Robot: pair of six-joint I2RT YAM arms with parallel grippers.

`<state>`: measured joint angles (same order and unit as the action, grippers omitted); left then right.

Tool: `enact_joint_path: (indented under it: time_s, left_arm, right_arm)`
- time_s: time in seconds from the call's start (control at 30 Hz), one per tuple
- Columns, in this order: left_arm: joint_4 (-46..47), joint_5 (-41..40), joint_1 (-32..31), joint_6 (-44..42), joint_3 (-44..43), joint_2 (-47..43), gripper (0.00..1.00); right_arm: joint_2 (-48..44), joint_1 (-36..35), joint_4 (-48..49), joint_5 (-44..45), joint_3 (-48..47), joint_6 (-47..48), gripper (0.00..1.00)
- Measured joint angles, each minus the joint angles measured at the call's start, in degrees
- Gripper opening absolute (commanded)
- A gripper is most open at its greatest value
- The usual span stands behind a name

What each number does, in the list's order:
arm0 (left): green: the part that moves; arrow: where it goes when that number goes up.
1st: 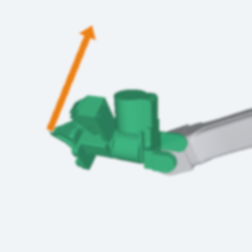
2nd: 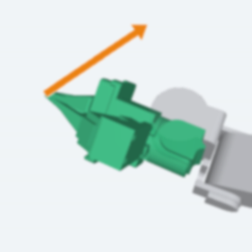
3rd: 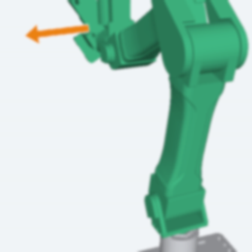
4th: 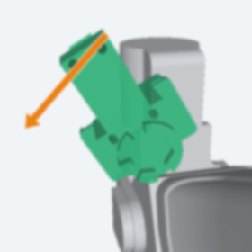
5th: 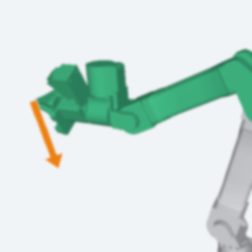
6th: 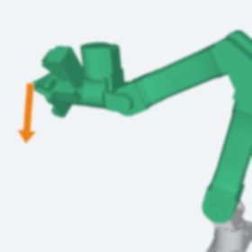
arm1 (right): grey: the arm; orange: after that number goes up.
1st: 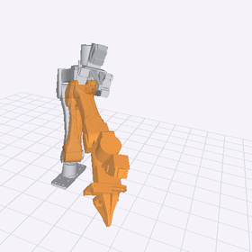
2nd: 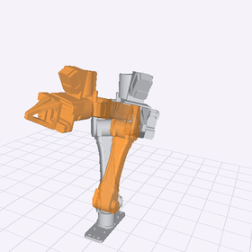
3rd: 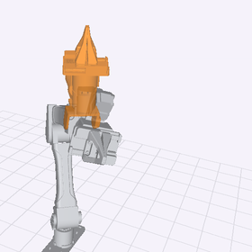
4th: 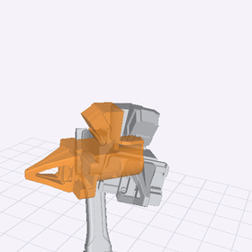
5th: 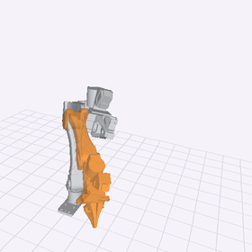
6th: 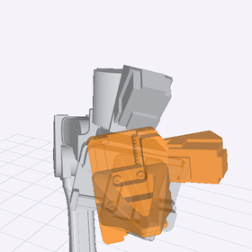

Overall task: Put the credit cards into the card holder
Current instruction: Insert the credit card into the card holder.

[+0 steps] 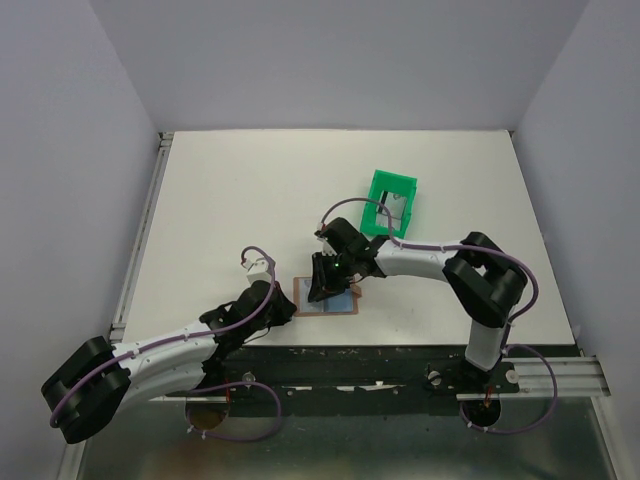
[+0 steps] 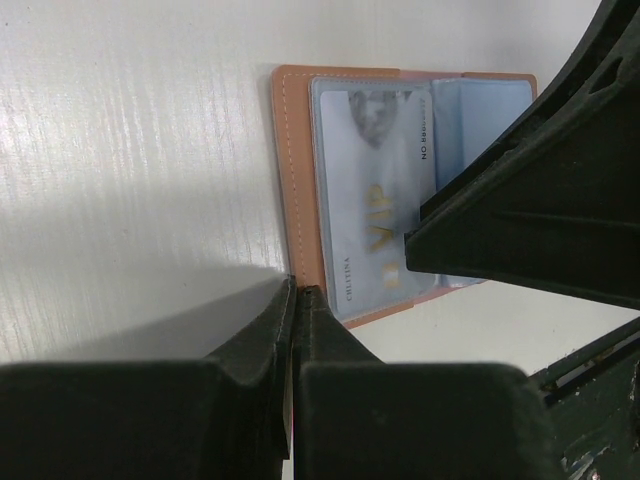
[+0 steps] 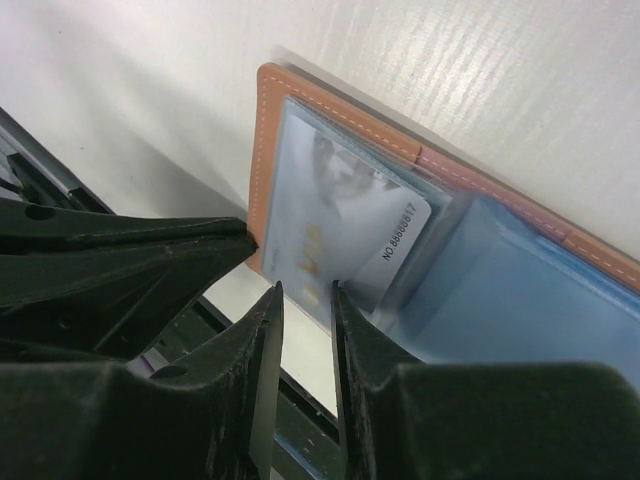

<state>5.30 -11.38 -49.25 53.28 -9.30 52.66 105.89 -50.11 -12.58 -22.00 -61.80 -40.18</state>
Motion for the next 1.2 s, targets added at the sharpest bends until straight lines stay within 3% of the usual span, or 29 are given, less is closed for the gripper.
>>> enact_joint_path:
  time_s: [0.27,0.57,1.2]
  left_arm:
    - [-0.02,0.04,-0.20,0.20,0.24,-0.48,0.06]
    - [-0.52,0.04,-0.37,0.35,0.44,-1.16,0.07]
    - [-0.33,0.04,-0.37,0.37,0.44,-0.96,0.07]
  right_arm:
    - [-0.22,-0.07,0.79,-0.68,0.02,-0.22,0.33]
    - [-4.83,-0.15,-3.10,5.64,0.02,-0.04,0.34]
    - [-0.28,-0.15,-6.62,7.39,-1.88,-0.11,0.36]
